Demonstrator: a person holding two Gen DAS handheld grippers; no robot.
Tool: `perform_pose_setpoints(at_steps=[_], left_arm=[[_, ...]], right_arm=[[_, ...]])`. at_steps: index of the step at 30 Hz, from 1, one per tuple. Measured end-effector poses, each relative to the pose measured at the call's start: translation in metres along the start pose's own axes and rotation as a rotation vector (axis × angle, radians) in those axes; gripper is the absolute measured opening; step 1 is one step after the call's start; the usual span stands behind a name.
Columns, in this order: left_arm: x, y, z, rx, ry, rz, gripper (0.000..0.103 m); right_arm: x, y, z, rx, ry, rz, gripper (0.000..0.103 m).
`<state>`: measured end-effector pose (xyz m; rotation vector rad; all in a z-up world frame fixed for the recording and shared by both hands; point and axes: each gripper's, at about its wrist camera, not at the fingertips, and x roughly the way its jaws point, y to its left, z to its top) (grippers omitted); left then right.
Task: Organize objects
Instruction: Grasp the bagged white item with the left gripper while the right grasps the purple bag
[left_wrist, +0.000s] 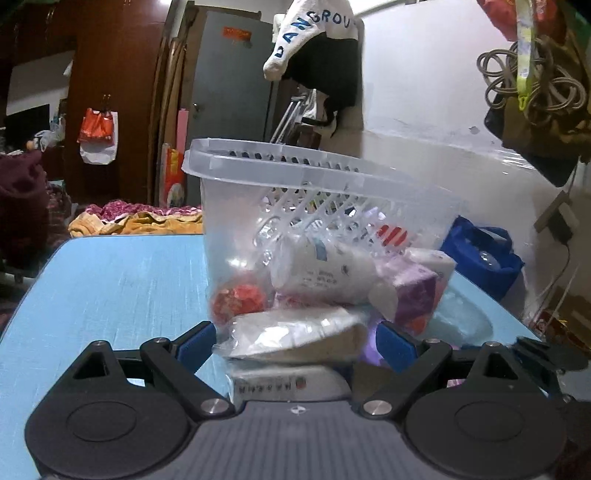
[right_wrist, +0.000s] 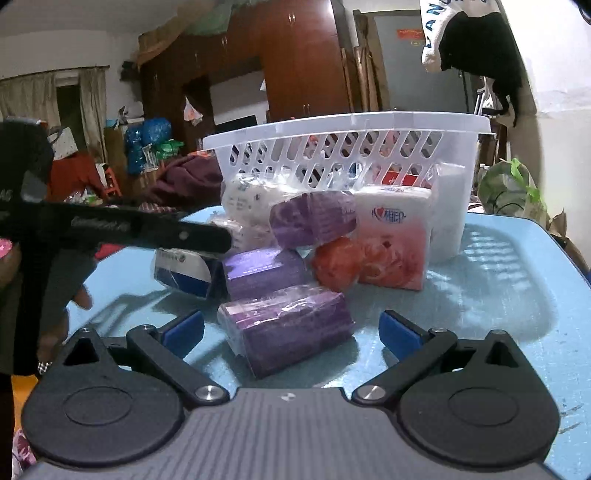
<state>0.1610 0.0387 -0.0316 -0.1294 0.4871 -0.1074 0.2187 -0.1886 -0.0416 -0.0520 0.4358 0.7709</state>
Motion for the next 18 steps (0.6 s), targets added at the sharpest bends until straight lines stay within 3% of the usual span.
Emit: perform_pose_setpoints(at_steps=[5,8,18], left_arm=[[0.003,0.0,-0.002,-0.014,-0.007,0.012,0.085],[-0.004,0.004,-0.007,-0.026,-0.028,-0.009,0.084],[-0.035,0.008,-0.016,-0.045,-0.155,-0.051,0.084]], right_arm=[[-0.005,0.004,-0.005,-0.003,0.003,0.0,0.101],[-0.005,0.004,-0.007,-0.002,0.006,0.023,0.084],[-0.023,0.003,-0.011,-0.003,-0.056,0.002,0.081]])
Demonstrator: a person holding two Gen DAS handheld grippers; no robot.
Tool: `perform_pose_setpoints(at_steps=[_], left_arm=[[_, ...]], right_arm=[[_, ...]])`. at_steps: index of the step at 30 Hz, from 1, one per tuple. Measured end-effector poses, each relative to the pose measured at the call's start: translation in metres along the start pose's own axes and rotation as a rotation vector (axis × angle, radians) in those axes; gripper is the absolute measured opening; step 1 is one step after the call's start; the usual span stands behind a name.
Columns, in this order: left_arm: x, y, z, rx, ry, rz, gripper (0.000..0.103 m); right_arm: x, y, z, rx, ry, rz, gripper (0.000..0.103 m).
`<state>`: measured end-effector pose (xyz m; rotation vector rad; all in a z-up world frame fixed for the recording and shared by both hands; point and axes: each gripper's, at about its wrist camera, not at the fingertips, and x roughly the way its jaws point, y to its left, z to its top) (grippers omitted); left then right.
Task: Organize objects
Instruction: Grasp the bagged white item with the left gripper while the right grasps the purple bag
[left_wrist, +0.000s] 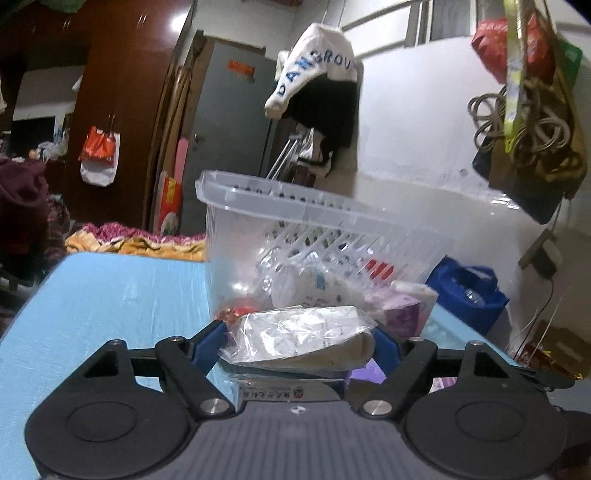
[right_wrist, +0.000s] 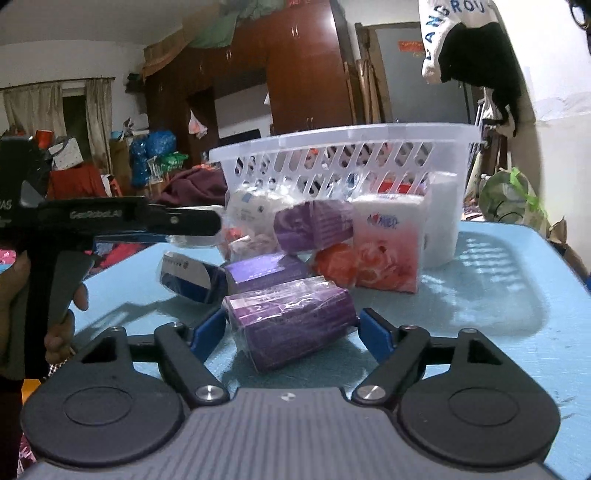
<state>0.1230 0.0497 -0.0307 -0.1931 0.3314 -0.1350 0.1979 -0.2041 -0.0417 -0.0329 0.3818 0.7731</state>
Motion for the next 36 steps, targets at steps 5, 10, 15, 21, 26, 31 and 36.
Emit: perform_pose_setpoints(at_steps=[5,10,15,21,26,31,36], left_arm=[[-0.009,-0.003,-0.002,0.02,-0.037,-0.009,0.084],[-0.014,-0.003,-0.008,0.026,-0.06,-0.022,0.084],[-0.018,-0.001,-0.014,0.028,-0.077,-0.039,0.084],[-0.024,-0.001,-0.002,-0.012,-0.098,-0.108,0.084],[-0.013,-0.023,0.095,0.044,-0.172,-0.115,0.084],[0.034,-0.02,0.158,0.01,-0.092,-0.067,0.084],[0.087,-0.012,0.159,-0.003,0.036,0.023,0.095]], right_arm=[[-0.009,-0.006,0.001,0.007,-0.022,-0.045,0.081],[-0.014,-0.011,0.002,0.001,-0.048,-0.077,0.08],[-0.016,-0.01,0.004,-0.001,-0.07,-0.059,0.079],[-0.027,-0.013,0.017,0.048,-0.146,0.004,0.079],[-0.04,0.0,0.11,-0.084,-0.303,-0.045,0.079],[-0.004,-0.017,0.187,-0.113,-0.284,-0.086,0.079],[0.038,-0.027,0.205,-0.118,-0.208,-0.147,0.092]])
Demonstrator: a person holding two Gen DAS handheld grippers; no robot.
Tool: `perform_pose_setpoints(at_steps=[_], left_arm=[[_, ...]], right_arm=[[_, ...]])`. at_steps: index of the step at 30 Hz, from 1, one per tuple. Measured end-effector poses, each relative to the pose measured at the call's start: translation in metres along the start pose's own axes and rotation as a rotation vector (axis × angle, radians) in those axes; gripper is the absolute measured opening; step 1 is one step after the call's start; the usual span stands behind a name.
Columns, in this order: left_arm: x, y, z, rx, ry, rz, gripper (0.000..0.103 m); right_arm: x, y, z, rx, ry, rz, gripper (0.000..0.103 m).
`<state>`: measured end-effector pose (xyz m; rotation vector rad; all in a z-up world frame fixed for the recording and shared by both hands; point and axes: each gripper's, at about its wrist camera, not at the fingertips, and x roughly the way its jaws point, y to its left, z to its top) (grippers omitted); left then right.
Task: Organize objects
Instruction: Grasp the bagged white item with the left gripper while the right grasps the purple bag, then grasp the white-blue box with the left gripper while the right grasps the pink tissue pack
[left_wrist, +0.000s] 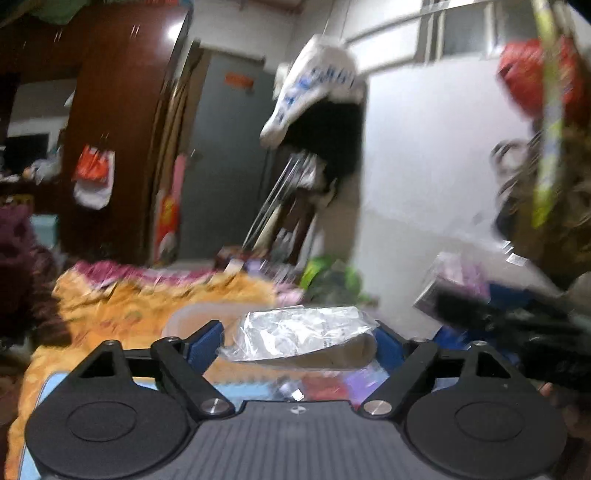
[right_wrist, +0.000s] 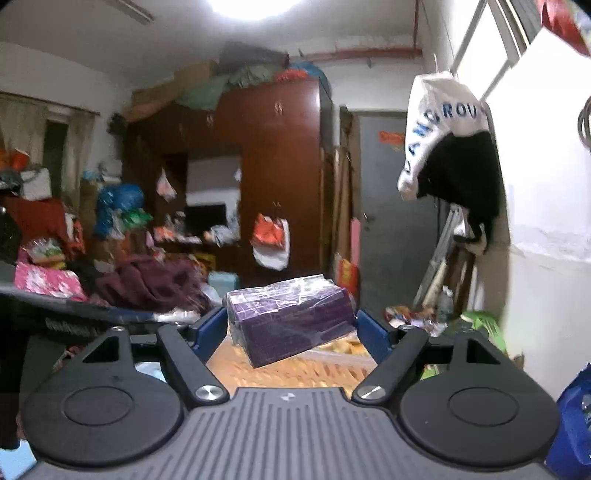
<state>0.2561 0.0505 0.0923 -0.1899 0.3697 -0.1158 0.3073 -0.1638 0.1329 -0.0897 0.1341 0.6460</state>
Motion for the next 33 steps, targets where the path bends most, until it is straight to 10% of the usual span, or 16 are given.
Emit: perform_pose_setpoints(at_steps=[7,17,25,29,33], left_arm=[[-0.027,0.009,-0.021,0.027,-0.063,0.011,0.102],[-0.08,0.022,-0.14,0.002,-0.021,0.037,0.103],[-0.068,0.026,-0.156,0.003,0.052,0.054,0.103],[-0.069,0.015,-0.162,0.065,0.074,0.058,0.103],[-0.065,0.006,-0.169,0.091,0.082,0.083,0.103]], right_arm=[[-0.021,-0.006,-0.017,0.049,0.044,-0.006,0.103],[-0.042,-0.012,-0.108,0.159,0.182,-0.02,0.103],[-0.006,0.004,-0.122,0.105,0.294,-0.022,0.083],[-0.019,0.007,-0.131,0.092,0.279,-0.038,0.055],[-0.046,-0.003,-0.133,0.141,0.222,-0.031,0.055]])
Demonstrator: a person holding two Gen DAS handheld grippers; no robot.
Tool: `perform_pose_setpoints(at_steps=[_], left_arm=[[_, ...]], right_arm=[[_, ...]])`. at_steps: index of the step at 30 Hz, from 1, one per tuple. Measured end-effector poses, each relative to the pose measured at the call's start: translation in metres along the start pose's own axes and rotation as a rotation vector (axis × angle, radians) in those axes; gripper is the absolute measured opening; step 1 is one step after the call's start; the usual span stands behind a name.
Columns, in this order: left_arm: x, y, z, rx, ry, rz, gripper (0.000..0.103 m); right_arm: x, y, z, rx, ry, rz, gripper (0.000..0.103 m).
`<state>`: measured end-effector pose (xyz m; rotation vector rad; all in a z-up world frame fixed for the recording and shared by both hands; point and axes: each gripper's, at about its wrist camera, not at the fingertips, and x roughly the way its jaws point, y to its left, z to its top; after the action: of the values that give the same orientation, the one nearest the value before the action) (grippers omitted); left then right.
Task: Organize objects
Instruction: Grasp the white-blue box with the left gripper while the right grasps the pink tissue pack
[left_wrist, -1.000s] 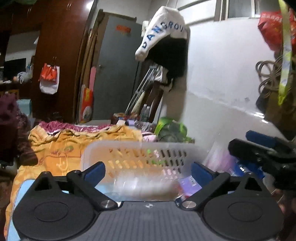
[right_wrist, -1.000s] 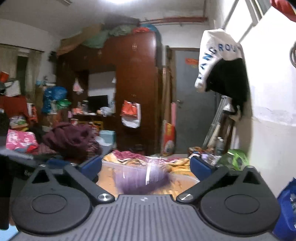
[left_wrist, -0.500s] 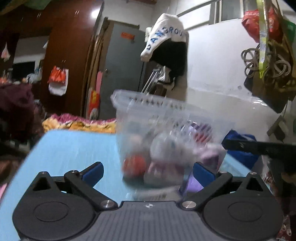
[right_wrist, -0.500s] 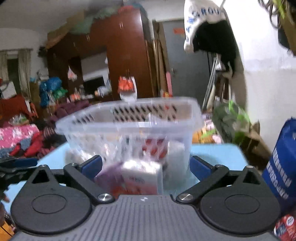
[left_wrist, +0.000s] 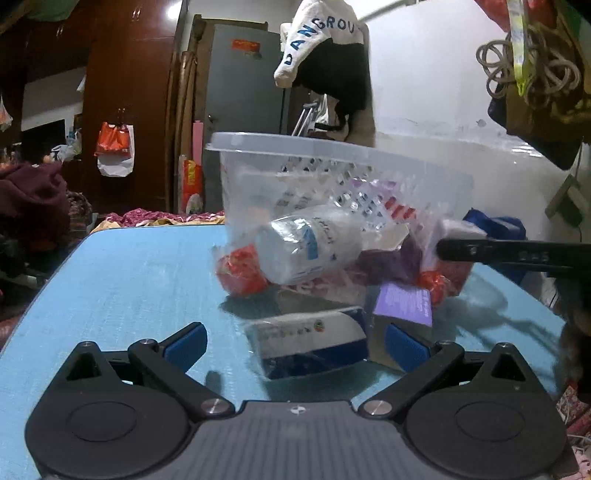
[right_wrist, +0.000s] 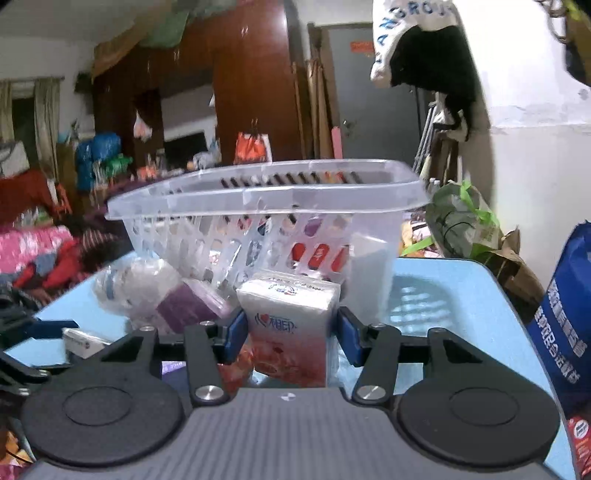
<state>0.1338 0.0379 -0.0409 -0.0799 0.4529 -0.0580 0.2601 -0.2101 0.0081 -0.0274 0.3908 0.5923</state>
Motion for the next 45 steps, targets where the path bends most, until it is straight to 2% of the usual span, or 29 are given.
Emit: perform_pose_setpoints(at_steps=[3,5,7,9,11,14,18,19,22,25,30,34,39,45], left_arm=[[0.004,-0.007,0.001,0.018,0.01,-0.007,0.103],[0.006,-0.011,0.001,0.028,0.022,0.024,0.101],[0.007,-0.01,-0.001,0.027,0.017,0.039,0.086],[0.002,-0.003,-0.005,-0.005,-0.002,0.021,0.082],[-0.002,0.003,-0.011,-0.03,-0.012,-0.005,0.082],[-0.004,0.007,-0.014,-0.034,-0.025,-0.002,0.081],[-0.003,-0.003,-0.015,0.021,-0.041,0.001,0.081],[-0.004,-0.002,-0.014,0.02,-0.048,-0.003,0.078],[-0.016,0.011,-0.014,-0.02,-0.083,-0.032,0.077],[-0.029,0.031,-0.014,-0.066,-0.112,-0.029,0.077],[-0.033,0.052,-0.022,-0.135,-0.117,-0.02,0.077],[-0.026,0.055,-0.025,-0.145,-0.108,-0.017,0.077],[-0.03,0.055,-0.027,-0.146,-0.136,-0.029,0.077],[-0.042,0.059,-0.016,-0.159,-0.201,-0.06,0.077]], right_arm=[[-0.006,-0.008,-0.008,0.024,-0.014,0.011,0.055],[-0.004,-0.012,-0.007,0.047,-0.023,0.029,0.056],[-0.004,-0.014,-0.006,0.045,-0.035,0.036,0.056],[-0.003,-0.012,-0.007,0.041,-0.04,0.044,0.056],[-0.003,-0.012,-0.007,0.037,-0.051,0.05,0.056],[-0.004,-0.011,-0.009,0.038,-0.056,0.054,0.056],[-0.004,-0.013,-0.01,0.047,-0.067,0.058,0.056],[-0.004,-0.012,-0.011,0.048,-0.069,0.059,0.056],[-0.005,-0.012,-0.012,0.049,-0.075,0.061,0.056],[-0.005,-0.012,-0.012,0.052,-0.078,0.061,0.056],[-0.007,-0.01,-0.013,0.052,-0.092,0.041,0.056],[-0.01,-0.008,-0.012,0.046,-0.071,-0.022,0.056],[-0.013,-0.007,-0.018,0.038,-0.068,-0.017,0.056],[-0.035,-0.01,-0.008,0.036,-0.122,-0.019,0.056]])
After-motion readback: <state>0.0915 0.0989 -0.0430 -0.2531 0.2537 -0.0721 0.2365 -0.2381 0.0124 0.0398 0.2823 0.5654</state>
